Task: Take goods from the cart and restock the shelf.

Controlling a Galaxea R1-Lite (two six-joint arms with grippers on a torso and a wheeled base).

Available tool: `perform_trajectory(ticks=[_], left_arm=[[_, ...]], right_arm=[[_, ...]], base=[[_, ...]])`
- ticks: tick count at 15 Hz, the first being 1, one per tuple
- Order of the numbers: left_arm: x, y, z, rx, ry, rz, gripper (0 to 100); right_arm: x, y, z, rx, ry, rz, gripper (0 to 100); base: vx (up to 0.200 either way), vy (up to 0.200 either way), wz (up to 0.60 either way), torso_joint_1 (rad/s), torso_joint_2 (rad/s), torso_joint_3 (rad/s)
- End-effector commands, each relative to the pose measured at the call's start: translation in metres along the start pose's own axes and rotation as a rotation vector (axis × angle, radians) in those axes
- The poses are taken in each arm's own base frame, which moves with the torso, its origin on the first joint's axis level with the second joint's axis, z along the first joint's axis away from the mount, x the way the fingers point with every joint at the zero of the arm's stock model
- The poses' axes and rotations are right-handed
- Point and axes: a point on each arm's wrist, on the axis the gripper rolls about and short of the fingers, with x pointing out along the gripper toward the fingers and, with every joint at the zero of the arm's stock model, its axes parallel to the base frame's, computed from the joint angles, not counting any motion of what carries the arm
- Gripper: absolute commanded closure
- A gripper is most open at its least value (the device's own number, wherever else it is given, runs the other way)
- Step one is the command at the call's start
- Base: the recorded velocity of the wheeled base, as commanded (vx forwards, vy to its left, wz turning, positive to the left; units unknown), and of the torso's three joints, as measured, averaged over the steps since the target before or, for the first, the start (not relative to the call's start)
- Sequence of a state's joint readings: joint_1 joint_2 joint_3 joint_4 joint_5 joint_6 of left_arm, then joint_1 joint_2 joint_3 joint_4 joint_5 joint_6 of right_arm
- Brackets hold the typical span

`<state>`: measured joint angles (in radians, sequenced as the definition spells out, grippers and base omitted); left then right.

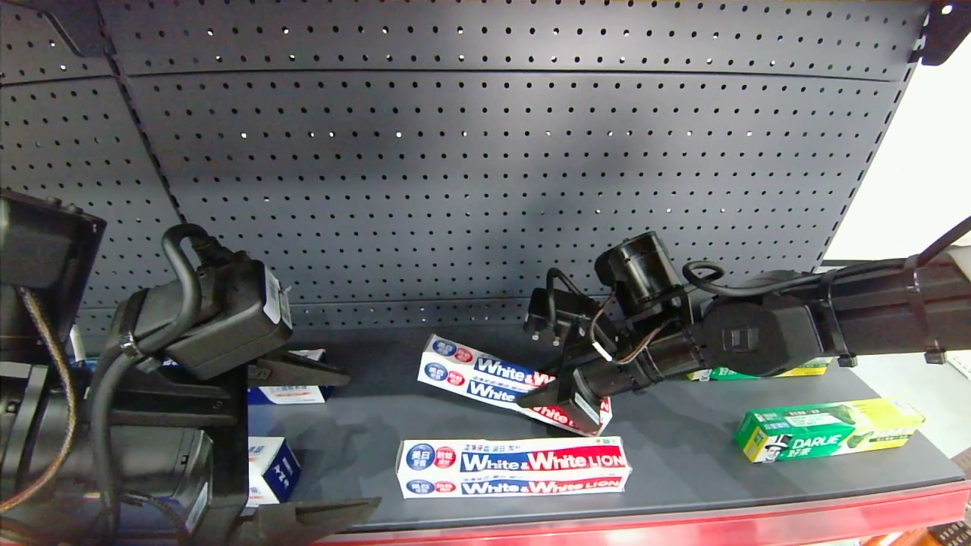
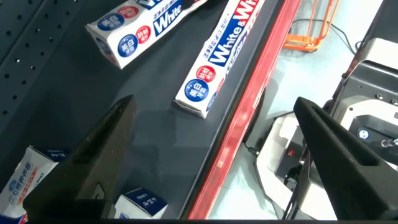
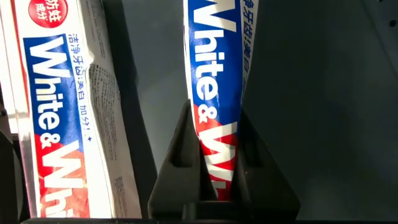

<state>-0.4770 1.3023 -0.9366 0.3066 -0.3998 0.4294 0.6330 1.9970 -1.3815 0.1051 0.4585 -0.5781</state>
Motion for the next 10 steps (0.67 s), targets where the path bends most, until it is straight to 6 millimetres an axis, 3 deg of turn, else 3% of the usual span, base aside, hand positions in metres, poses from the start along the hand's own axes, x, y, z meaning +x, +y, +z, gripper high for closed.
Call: perform_trajectory(ticks=[1,6,7,10], left_arm=[[0.0005,0.0001,-0.0003,-0.001,0.002,-0.002,0],[0.0004,0.0002,0.0001,0.0,0.001,-0.001,0],[0.0004,0.0002,0.0001,0.0,0.001,-0.001,0],[0.0005,0.0001,-0.0003,-0.001,0.002,-0.002,0]], right_arm=[[0.0023,-0.0007,-0.0006,0.001,0.002,0.002,100],[0.0058,-0.0015,-0.0025,-0.011,0.007,0.007,100],[0.0057,-0.0013,-0.0035,-0.025,0.006,0.016,0],[0.0057,-0.0012,-0.0036,-0.024,0.005,0.019,0]], base=[[0.0,0.0,0.0,0.0,0.0,0.0],[0.0,0.0,0.0,0.0,0.0,0.0],[0.0,0.0,0.0,0.0,0.0,0.0],[0.0,0.0,0.0,0.0,0.0,0.0]])
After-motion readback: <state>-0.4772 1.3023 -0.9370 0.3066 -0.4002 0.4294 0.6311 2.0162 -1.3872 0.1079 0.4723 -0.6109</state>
